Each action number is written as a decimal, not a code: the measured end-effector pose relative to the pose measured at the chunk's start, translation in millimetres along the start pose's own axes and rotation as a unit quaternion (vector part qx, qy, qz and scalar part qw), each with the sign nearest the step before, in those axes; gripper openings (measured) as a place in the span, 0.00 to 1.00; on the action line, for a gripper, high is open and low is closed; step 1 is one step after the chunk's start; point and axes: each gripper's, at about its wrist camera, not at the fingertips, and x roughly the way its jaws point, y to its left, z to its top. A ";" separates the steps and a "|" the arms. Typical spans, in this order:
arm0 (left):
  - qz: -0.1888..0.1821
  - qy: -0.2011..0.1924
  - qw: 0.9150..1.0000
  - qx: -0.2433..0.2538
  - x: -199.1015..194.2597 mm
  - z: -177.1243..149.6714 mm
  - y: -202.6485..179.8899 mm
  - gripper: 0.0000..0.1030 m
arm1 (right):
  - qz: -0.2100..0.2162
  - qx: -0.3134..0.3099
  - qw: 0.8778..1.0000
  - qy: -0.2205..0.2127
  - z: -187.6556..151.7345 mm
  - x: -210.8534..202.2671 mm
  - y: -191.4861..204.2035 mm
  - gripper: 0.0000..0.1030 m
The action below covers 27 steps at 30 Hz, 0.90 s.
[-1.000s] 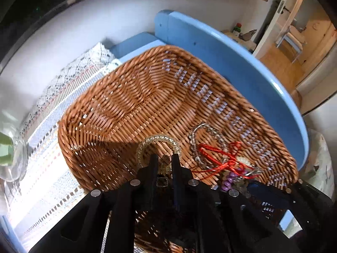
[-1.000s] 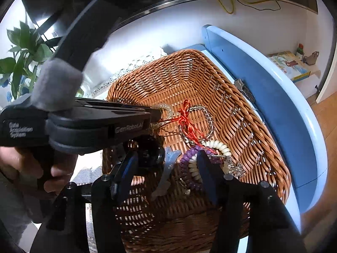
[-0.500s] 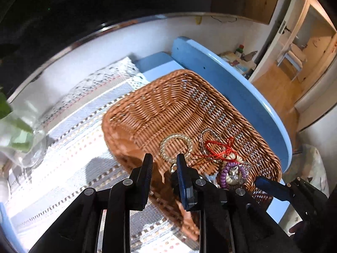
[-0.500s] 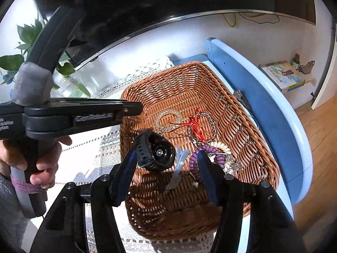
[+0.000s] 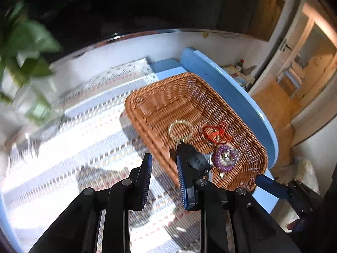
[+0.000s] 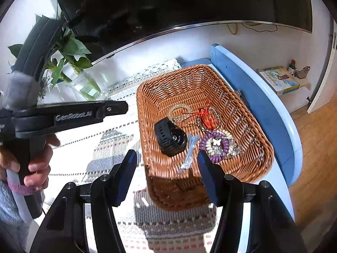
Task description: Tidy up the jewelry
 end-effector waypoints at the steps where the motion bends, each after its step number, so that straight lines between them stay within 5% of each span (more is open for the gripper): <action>1: -0.005 0.000 1.000 -0.008 -1.2 -7.9 2.3 0.24 | 0.001 0.001 1.000 0.002 -2.2 -0.8 0.8 0.61; 11: 0.042 0.015 0.999 -0.027 -10.2 -50.5 -1.5 0.24 | -0.001 -0.007 1.000 0.016 -19.9 -6.6 17.1 0.64; 18: 0.061 0.011 0.998 -0.007 -20.1 -50.3 -35.4 0.24 | -0.139 -0.068 0.988 0.024 -8.1 -15.6 33.8 0.63; 27: 0.038 0.005 0.999 -0.003 -23.6 -47.1 -46.3 0.24 | -0.161 0.006 0.985 0.060 -7.7 -20.8 1.7 0.63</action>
